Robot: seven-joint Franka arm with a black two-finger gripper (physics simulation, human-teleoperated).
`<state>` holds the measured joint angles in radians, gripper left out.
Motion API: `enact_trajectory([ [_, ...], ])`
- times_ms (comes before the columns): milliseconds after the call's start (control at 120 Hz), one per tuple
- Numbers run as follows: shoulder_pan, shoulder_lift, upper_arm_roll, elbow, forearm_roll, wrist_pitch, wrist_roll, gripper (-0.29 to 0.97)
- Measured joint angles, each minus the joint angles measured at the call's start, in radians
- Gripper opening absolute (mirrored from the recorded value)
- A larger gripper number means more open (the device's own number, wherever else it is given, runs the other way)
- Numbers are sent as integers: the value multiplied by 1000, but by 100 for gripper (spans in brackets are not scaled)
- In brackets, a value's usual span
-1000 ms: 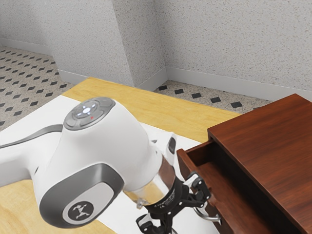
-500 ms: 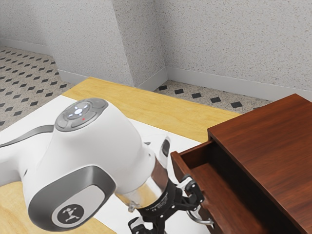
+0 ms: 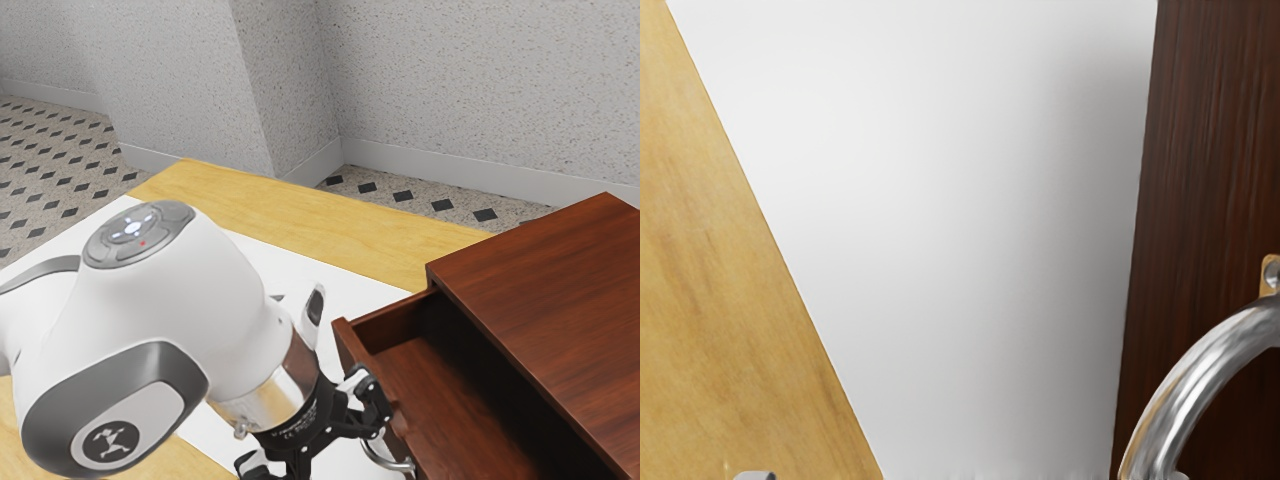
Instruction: Pull the drawer handle with one arm to open the drawer
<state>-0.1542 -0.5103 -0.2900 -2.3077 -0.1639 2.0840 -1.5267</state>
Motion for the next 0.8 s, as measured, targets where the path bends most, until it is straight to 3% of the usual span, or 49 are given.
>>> enact_trajectory([
  [800,-37,-99,38,-61,0,-50,1,45],
])
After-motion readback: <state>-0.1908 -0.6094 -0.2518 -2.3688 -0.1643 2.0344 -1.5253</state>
